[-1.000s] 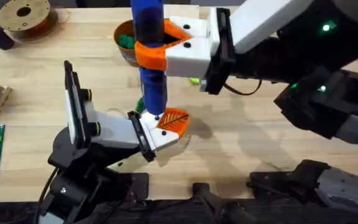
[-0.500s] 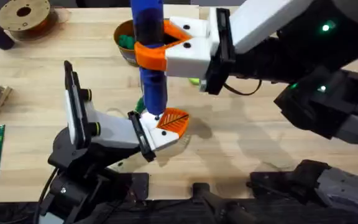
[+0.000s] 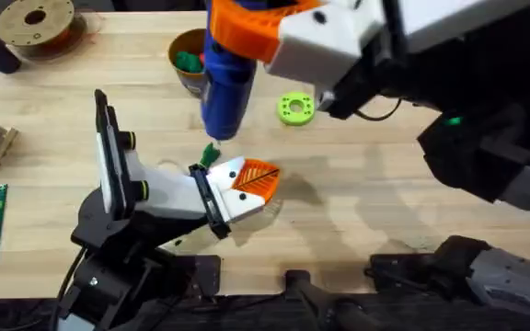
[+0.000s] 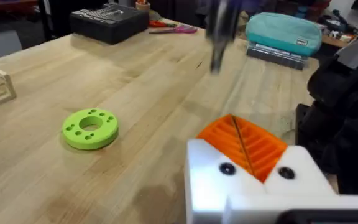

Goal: Pick up the gripper from the table and insert it into the empty holder that is missing its gripper. Then pick up a screw, insert it into the mounting hole, and use the screwdriver to tighten it. Finally, clean up the table by picking up the vegetable and placing it into the bucket.

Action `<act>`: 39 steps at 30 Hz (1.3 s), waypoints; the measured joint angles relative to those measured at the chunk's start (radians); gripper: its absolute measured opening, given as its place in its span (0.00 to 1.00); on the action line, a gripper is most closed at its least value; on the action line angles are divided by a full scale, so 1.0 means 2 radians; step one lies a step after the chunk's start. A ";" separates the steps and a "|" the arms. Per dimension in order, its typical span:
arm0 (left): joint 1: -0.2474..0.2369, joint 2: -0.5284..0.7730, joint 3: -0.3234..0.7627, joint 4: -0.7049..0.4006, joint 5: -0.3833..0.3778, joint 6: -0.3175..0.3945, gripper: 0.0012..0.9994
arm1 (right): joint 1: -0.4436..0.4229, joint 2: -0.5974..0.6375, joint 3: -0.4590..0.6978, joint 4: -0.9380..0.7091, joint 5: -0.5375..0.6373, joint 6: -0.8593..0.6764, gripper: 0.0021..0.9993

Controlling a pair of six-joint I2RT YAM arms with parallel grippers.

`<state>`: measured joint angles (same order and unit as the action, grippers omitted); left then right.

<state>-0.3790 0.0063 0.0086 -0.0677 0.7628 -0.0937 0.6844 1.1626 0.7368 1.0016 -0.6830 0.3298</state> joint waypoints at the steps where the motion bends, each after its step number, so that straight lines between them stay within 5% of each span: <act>1: 0.000 0.000 0.000 0.000 0.000 0.000 0.01 | -0.002 0.001 0.000 -0.015 0.000 0.001 0.03; 6: 0.000 0.000 0.000 0.000 0.000 0.000 0.01 | -0.021 0.009 0.000 -0.059 -0.003 -0.020 0.03; 12: 0.000 0.000 0.000 0.000 0.000 0.000 0.01 | -0.112 0.009 0.000 -0.211 0.032 -0.153 0.03; 18: 0.000 0.000 0.000 0.000 0.000 0.000 0.01 | -0.196 0.035 0.000 -0.302 0.134 -0.384 0.03; 28: 0.000 0.000 0.000 0.000 0.000 0.000 0.01 | -0.246 0.124 0.000 -0.356 0.351 -0.754 0.03; 39: 0.000 0.000 0.000 0.000 0.000 0.000 0.01 | -0.256 0.198 0.000 -0.484 0.393 -0.848 0.03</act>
<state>-0.3790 0.0063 0.0086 -0.0677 0.7628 -0.0937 0.1719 1.5589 0.7368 0.0332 0.1040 -1.3663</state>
